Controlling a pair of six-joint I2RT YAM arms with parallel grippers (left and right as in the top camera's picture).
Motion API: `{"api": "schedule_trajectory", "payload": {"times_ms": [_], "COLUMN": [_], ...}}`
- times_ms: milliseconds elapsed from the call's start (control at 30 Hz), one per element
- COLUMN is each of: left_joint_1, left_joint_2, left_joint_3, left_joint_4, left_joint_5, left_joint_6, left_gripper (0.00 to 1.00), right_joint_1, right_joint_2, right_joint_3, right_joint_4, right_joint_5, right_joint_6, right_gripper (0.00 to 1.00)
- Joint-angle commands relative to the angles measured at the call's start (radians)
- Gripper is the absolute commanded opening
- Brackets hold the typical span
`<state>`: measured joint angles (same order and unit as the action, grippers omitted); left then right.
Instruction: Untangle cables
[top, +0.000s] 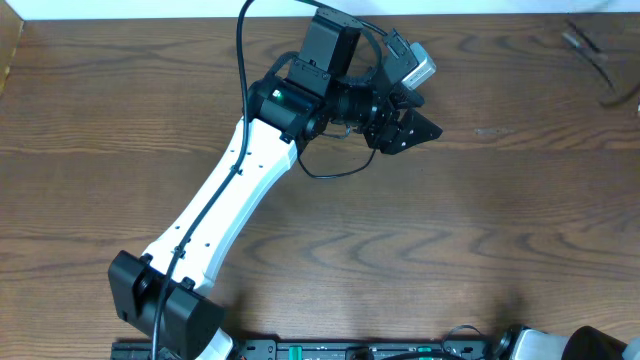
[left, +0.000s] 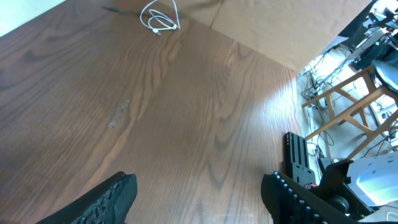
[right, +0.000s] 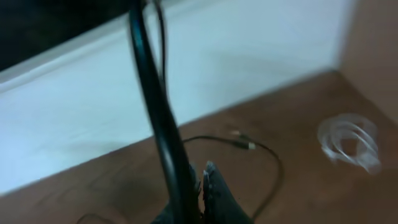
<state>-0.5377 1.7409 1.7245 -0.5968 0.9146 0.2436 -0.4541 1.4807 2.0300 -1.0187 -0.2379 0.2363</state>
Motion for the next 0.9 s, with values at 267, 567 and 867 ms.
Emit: {"api": "schedule_trajectory", "payload": {"times_ms": [267, 567, 867], "left_joint_1": [0.002, 0.002, 0.003], "left_joint_2": [-0.022, -0.022, -0.022], "left_joint_3": [-0.008, -0.008, -0.008], "left_joint_4": [-0.006, -0.005, -0.005], "left_joint_5": [-0.021, -0.021, -0.027], "left_joint_6": [0.006, 0.006, 0.006], "left_gripper": [0.73, 0.74, 0.75], "right_joint_1": [-0.052, -0.229, -0.341], "right_joint_2": [0.120, 0.277, 0.468], "right_joint_3": [-0.004, -0.004, -0.004], "right_joint_4": [-0.054, -0.023, 0.020], "right_joint_5": [0.457, 0.431, 0.381], "right_joint_6": [0.179, 0.265, 0.264], "right_gripper": [0.01, 0.01, 0.01]}}
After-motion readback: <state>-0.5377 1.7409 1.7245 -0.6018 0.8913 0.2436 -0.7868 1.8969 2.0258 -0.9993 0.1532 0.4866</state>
